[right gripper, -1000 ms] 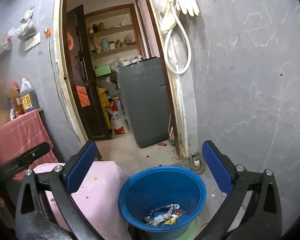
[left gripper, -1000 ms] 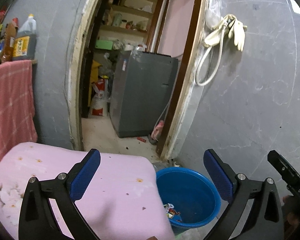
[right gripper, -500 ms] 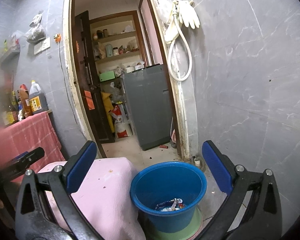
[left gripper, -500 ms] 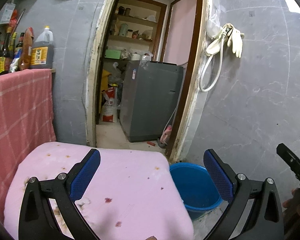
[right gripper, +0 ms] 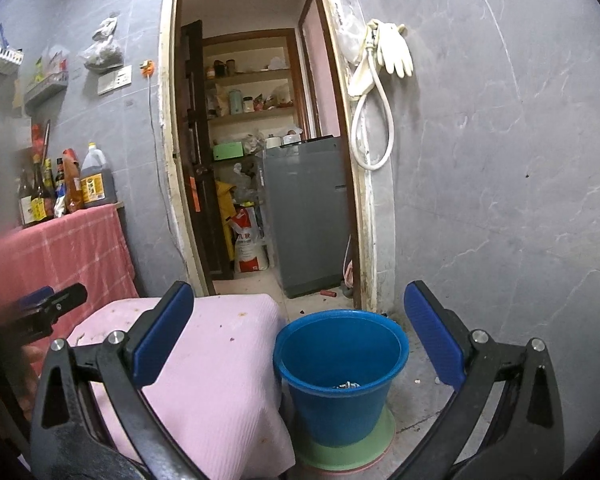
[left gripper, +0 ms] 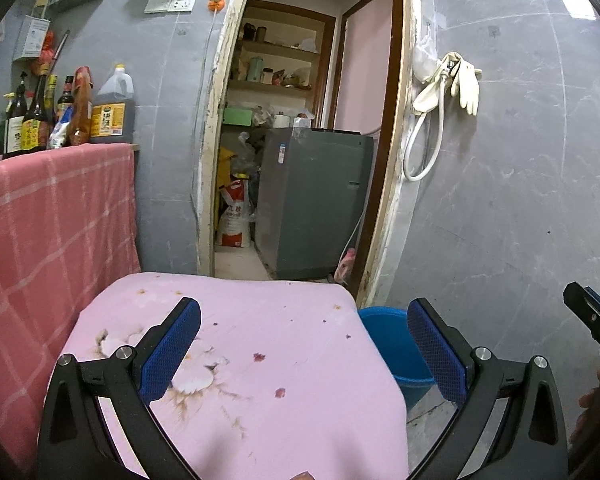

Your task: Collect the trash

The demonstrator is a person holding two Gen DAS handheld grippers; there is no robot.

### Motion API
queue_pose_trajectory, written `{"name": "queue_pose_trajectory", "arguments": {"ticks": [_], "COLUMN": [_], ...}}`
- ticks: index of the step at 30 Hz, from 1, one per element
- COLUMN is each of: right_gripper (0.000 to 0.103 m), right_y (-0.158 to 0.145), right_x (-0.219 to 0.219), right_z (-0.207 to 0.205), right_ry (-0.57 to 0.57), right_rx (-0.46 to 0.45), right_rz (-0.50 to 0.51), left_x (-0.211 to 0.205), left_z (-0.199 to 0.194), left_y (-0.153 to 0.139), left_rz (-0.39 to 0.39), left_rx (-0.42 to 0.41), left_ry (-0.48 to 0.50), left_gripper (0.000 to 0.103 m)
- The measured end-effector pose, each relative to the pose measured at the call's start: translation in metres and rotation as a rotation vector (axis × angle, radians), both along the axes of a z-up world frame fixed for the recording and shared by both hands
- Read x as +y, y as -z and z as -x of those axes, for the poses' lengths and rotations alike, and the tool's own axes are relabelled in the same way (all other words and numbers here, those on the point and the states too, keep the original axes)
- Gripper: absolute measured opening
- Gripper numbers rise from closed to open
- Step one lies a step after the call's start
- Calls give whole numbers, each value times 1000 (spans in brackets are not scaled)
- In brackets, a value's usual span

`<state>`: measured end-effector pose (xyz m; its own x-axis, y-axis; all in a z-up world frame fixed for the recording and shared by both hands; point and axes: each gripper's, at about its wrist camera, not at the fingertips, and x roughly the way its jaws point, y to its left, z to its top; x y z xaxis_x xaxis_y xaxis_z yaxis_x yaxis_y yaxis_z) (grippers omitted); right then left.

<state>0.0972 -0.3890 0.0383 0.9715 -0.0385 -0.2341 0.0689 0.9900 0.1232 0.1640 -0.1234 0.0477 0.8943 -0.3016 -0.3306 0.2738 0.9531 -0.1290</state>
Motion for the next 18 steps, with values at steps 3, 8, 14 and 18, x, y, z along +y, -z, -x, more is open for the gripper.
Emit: {"name": "queue_pose_trajectory", "arguments": {"ticks": [3,8,14,18], "right_gripper": [103,103,103,103], "right_y": [2,4,11,19], "right_x": [7,17,25,32], "right_z": [9,22,35,43], "right_ry": [-1,-1,4,3], "right_rx": [-3,-4,-10,-10], "right_rz": [3,18,12,33], "left_x": [5,13,20,22], "left_z": [12,29,46,57], "left_y": [4,10,19,25], "left_rz": [-5,-18,-39,-49], "left_rx": [-5,-13,-23,-39], "left_ry": [-4,-13,-24,-27], "left_gripper": [101,101,101,101]}}
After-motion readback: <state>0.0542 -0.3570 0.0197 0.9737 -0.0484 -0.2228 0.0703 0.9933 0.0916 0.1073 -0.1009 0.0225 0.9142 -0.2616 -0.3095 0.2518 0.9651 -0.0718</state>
